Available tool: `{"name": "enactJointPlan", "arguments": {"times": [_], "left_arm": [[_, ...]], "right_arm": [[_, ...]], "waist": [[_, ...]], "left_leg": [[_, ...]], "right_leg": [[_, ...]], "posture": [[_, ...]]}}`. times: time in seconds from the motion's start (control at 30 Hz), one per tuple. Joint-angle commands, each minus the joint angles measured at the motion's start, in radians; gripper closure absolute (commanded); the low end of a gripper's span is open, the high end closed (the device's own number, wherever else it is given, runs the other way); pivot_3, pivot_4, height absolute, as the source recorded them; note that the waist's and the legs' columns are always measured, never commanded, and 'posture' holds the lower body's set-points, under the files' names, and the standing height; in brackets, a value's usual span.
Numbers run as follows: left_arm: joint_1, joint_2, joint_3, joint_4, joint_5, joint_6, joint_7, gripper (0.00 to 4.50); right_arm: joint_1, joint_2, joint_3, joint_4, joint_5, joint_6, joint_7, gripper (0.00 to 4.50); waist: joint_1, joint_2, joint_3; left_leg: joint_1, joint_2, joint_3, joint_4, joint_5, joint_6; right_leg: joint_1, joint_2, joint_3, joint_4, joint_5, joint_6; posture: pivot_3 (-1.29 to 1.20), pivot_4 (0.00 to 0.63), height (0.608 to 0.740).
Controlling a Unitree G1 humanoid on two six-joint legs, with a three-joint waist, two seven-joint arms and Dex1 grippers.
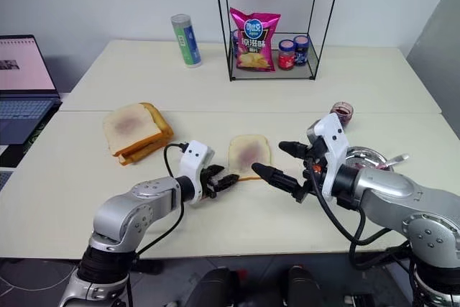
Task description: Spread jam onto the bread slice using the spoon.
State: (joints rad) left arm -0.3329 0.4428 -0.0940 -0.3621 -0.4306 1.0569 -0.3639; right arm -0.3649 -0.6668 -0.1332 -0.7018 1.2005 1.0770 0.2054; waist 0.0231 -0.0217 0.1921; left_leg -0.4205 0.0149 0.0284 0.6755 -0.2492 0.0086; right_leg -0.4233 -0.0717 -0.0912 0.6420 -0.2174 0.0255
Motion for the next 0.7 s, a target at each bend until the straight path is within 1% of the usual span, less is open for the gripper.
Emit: {"name": "enactJointPlan", "arguments": {"times": [0.03, 0.1, 0.17, 0.27, 0.33, 0.37, 0.43, 0.5, 0.6, 0.7], "left_arm": [[0.033, 0.064, 0.062, -0.109, -0.019, 0.057, -0.013, 0.34], [0.033, 0.085, 0.064, -0.141, -0.026, 0.066, -0.02, 0.05], [0.011, 0.108, 0.075, -0.168, -0.038, 0.055, -0.045, 0.05], [-0.014, 0.195, 0.084, -0.198, -0.068, -0.059, -0.197, 0.05], [-0.04, 0.217, 0.083, -0.193, -0.092, -0.113, -0.268, 0.05], [-0.061, 0.213, 0.096, -0.185, -0.122, -0.147, -0.312, 0.05], [-0.109, 0.202, 0.094, -0.157, -0.149, -0.204, -0.377, 0.05], [-0.163, 0.188, 0.053, -0.131, -0.146, -0.238, -0.418, 0.05], [-0.219, 0.164, -0.018, -0.095, -0.142, -0.294, -0.503, 0.05], [-0.261, 0.129, -0.092, -0.051, -0.113, -0.356, -0.554, 0.05]], "right_arm": [[-0.017, -0.007, 0.005, 0.006, -0.007, -0.03, 0.023, 0.15], [-0.029, 0.006, 0.018, 0.022, -0.025, -0.038, 0.023, 0.15], [-0.034, 0.011, 0.018, 0.04, -0.049, -0.05, 0.018, 0.15], [-0.017, 0.015, -0.022, 0.064, -0.079, -0.07, -0.017, 0.15], [-0.005, 0.008, -0.066, 0.086, -0.075, -0.079, -0.025, 0.15], [0.002, 0.008, -0.099, 0.097, -0.063, -0.08, -0.044, 0.15], [0.015, 0.004, -0.159, 0.12, -0.046, -0.078, -0.074, 0.15], [0.035, -0.009, -0.226, 0.149, -0.034, -0.074, -0.097, 0.15], [0.085, -0.02, -0.333, 0.16, -0.002, -0.065, -0.167, 0.15], [0.131, -0.038, -0.4, 0.154, 0.025, -0.062, -0.2, 0.15]], "waist": [[0.0, 0.0, 0.0], [0.0, 0.0, 0.0], [0.0, 0.0, 0.0], [0.003, -0.001, 0.0], [0.003, -0.001, 0.001], [0.004, 0.0, 0.001], [0.003, -0.001, 0.001], [0.005, -0.001, 0.001], [0.006, -0.001, 0.001], [0.003, -0.001, 0.001]], "left_leg": [[0.0, 0.0, 0.0, 0.0, 0.0, 0.0], [0.0, 0.0, 0.0, -0.001, 0.0, 0.0], [0.0, 0.0, 0.0, 0.0, 0.0, 0.0], [0.0, -0.001, 0.0, 0.0, 0.0, 0.0], [-0.001, 0.0, 0.0, 0.001, 0.0, 0.0], [0.0, -0.001, 0.0, 0.0, 0.0, 0.0], [-0.001, -0.001, 0.001, 0.0, 0.0, 0.0], [-0.002, -0.001, 0.0, 0.001, 0.0, 0.0], [-0.002, -0.002, 0.0, 0.0, 0.0, 0.0], [-0.002, -0.002, 0.001, 0.0, 0.0, 0.0]], "right_leg": [[0.0, 0.0, 0.0, 0.0, 0.0, 0.0], [0.0, 0.0, 0.0, 0.0, 0.0, 0.0], [0.0, 0.0, 0.0, 0.0, 0.0, 0.0], [0.0, 0.0, 0.0, 0.0, 0.0, 0.0], [-0.001, 0.0, 0.0, 0.0, -0.001, -0.002], [-0.001, -0.001, 0.0, 0.0, -0.002, -0.004], [0.0, -0.001, 0.001, 0.0, -0.003, -0.005], [-0.001, -0.001, 0.0, -0.001, 0.0, -0.001], [0.0, -0.001, 0.0, -0.001, 0.0, -0.001], [-0.001, 0.0, 0.001, 0.0, 0.0, 0.0]], "posture": [[0.0, 0.15, 0.74], [0.0, 0.15, 0.74], [0.0, 0.15, 0.74], [0.0, 0.15, 0.74], [0.0, 0.15, 0.74], [0.0, 0.15, 0.74], [0.0, 0.15, 0.74], [0.0, 0.15, 0.74], [0.0, 0.15, 0.74], [0.0, 0.15, 0.74]]}}
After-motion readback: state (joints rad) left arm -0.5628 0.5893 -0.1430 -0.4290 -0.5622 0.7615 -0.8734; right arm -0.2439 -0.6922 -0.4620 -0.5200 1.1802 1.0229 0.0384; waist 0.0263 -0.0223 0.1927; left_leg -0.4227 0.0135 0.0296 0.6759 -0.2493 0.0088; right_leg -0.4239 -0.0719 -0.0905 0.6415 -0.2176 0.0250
